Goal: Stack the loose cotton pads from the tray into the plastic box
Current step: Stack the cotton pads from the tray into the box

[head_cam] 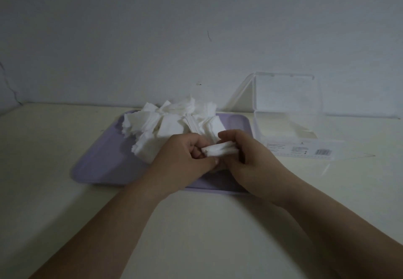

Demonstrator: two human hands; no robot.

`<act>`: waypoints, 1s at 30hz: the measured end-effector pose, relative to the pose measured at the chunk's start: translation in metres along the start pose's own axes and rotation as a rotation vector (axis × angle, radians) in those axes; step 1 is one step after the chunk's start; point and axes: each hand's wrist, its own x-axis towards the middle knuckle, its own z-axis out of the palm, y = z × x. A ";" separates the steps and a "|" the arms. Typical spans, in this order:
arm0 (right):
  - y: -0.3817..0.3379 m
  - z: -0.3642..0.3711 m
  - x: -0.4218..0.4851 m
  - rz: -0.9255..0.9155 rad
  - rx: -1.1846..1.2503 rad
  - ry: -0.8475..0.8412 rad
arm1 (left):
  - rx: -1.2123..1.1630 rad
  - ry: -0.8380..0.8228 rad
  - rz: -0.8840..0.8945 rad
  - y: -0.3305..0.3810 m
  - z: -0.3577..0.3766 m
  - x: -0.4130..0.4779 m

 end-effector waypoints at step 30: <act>-0.005 0.009 0.006 0.324 0.784 0.115 | -0.071 0.071 -0.188 0.015 0.005 0.003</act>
